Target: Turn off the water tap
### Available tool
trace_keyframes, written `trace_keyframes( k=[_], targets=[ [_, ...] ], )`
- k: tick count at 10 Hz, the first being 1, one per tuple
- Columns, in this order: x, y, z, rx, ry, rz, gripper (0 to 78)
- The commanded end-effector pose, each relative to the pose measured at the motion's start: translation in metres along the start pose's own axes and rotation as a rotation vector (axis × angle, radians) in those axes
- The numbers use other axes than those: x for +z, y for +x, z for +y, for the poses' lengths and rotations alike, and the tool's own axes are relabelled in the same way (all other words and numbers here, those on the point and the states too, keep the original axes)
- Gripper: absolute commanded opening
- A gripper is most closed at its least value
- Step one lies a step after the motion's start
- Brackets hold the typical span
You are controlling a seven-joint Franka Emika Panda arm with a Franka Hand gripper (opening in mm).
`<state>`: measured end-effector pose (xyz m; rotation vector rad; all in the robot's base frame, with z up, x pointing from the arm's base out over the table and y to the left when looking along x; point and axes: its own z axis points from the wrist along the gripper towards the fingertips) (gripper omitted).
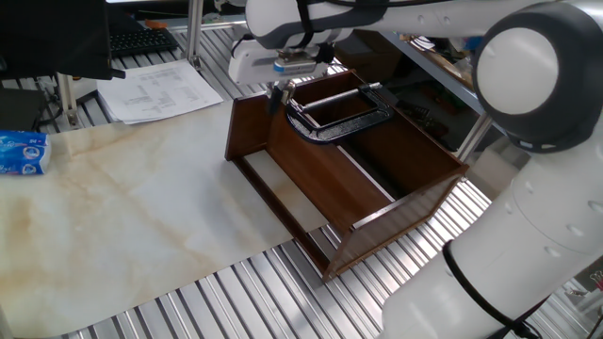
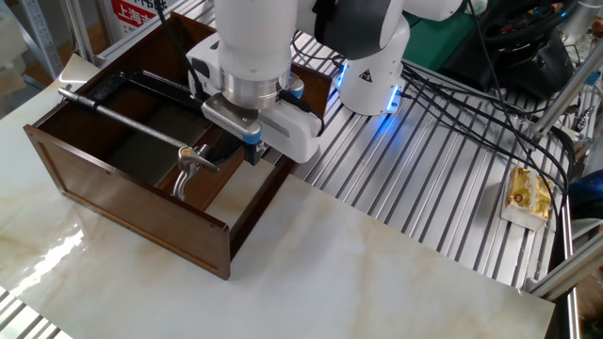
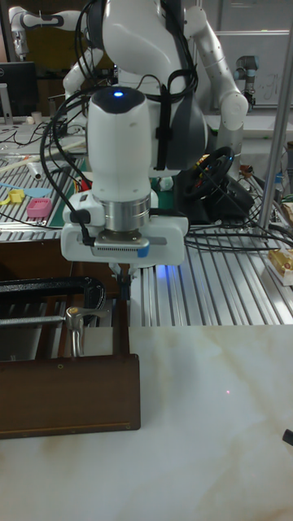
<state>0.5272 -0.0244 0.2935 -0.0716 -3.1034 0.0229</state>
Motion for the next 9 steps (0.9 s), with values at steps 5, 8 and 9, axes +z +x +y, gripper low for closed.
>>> trace_keyframes(
  k=[5, 8, 9],
  targets=[
    [-0.018, -0.036, -0.014, -0.002, 0.004, 0.003, 0.0],
    [-0.013, -0.039, -0.012, 0.006, 0.011, 0.016, 0.0],
    [-0.012, -0.039, -0.013, 0.0, 0.014, 0.036, 0.0]
  ],
)
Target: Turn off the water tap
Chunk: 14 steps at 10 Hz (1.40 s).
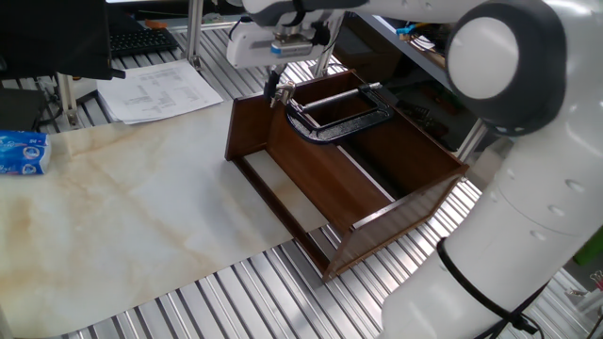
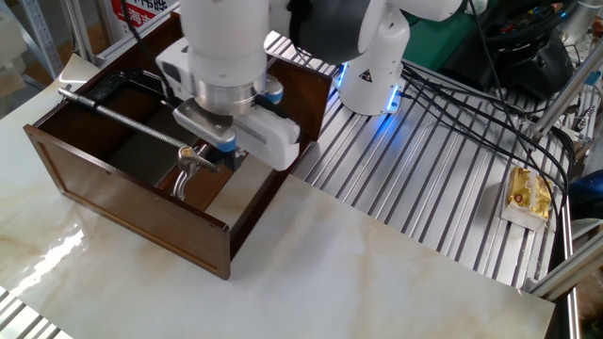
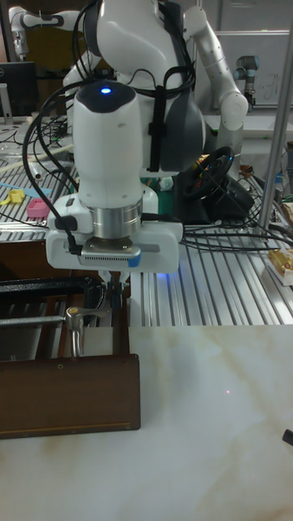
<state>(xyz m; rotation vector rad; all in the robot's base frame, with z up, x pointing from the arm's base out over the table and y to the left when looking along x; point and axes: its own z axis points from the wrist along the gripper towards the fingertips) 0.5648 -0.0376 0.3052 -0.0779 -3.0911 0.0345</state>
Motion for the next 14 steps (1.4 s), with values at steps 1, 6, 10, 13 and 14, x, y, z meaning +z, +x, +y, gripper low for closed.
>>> trace_keyframes(
  k=[1, 6, 10, 13, 14],
  targets=[
    [0.002, -0.002, -0.003, -0.01, 0.007, 0.032, 0.0],
    [0.015, -0.007, -0.011, -0.028, 0.001, 0.042, 0.0],
    [0.017, -0.013, -0.012, -0.023, 0.0, 0.037, 0.0],
    [0.016, -0.017, -0.014, -0.023, 0.0, 0.038, 0.0],
    [0.016, -0.019, -0.014, -0.024, 0.001, 0.038, 0.0]
  ],
)
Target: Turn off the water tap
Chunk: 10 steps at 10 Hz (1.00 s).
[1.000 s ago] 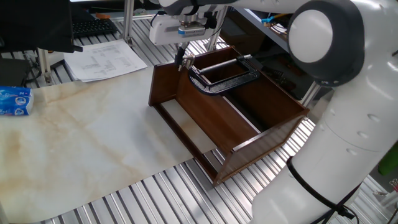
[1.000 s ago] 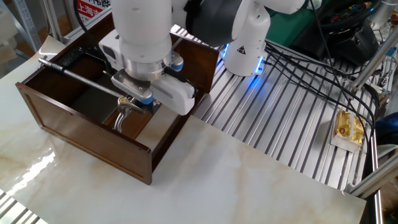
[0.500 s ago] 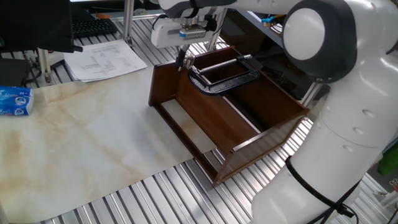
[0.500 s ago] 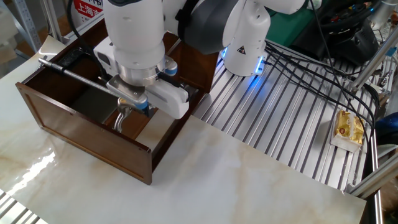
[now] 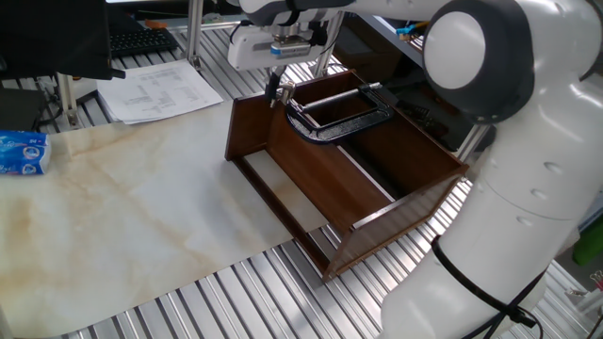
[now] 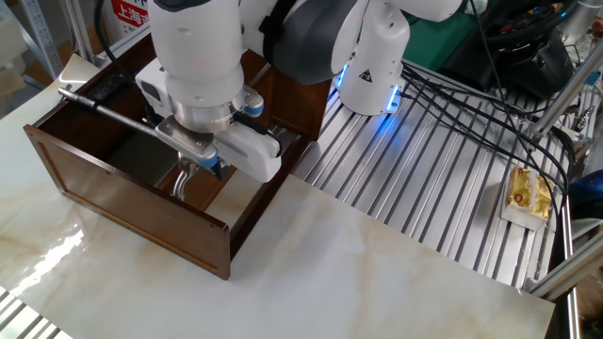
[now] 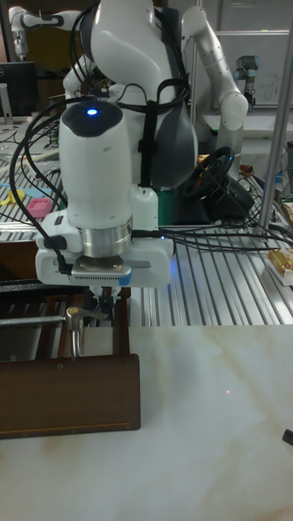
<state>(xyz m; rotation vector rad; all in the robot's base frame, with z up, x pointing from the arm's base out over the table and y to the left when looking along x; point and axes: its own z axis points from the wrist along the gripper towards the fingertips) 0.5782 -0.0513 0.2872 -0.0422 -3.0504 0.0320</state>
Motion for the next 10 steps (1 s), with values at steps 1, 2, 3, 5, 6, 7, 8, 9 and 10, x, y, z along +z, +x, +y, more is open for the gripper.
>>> trace_keyframes(
  k=[1, 2, 3, 5, 6, 7, 8, 9, 10],
  targets=[
    [-0.002, -0.007, -0.003, -0.001, 0.0, -0.003, 0.0],
    [-0.003, -0.01, -0.004, -0.002, 0.0, -0.003, 0.0],
    [-0.004, -0.013, -0.006, -0.005, 0.0, -0.002, 0.0],
    [-0.006, -0.021, -0.011, -0.008, 0.001, -0.001, 0.0],
    [-0.006, -0.021, -0.011, -0.008, 0.001, -0.001, 0.0],
    [-0.008, -0.028, -0.015, -0.013, 0.0, -0.001, 0.0],
    [-0.009, -0.03, -0.017, -0.014, 0.001, -0.001, 0.0],
    [-0.009, -0.033, -0.018, -0.015, 0.001, -0.001, 0.0],
    [-0.008, -0.034, -0.02, -0.016, 0.001, -0.001, 0.0]
  ],
)
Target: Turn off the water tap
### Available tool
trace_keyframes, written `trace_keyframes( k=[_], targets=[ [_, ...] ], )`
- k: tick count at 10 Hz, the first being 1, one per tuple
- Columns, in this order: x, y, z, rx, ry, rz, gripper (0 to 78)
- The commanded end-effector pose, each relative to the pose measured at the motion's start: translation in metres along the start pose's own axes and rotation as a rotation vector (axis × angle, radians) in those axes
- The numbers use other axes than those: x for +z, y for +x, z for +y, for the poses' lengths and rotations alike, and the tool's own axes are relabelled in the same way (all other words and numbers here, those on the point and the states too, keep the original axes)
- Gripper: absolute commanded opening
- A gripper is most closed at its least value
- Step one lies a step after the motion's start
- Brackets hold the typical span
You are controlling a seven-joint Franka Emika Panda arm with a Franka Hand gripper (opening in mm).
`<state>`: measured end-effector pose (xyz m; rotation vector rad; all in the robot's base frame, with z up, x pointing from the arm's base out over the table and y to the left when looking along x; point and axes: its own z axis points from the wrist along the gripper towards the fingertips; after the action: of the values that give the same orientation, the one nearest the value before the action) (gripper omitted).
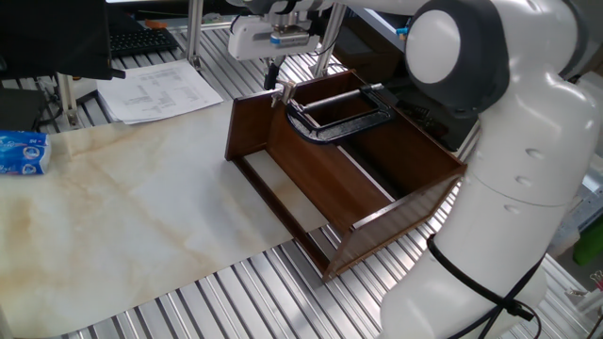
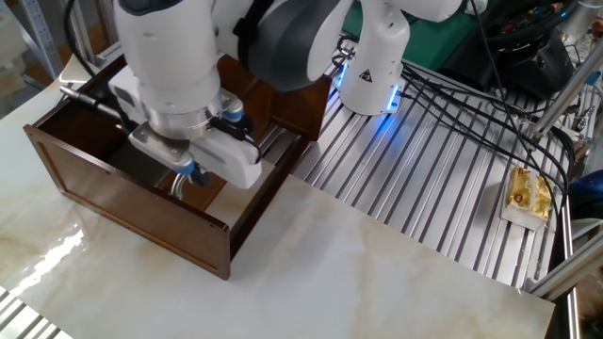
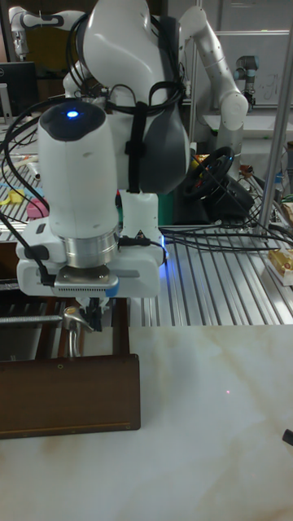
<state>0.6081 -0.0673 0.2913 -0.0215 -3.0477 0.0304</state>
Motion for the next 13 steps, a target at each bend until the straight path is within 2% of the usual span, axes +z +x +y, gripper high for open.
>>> trace_keyframes(
  k=[1, 13],
  targets=[
    [-0.001, -0.005, -0.005, -0.002, 0.001, -0.004, 0.0],
    [-0.003, -0.016, -0.022, -0.029, 0.003, -0.004, 0.0]
  ],
)
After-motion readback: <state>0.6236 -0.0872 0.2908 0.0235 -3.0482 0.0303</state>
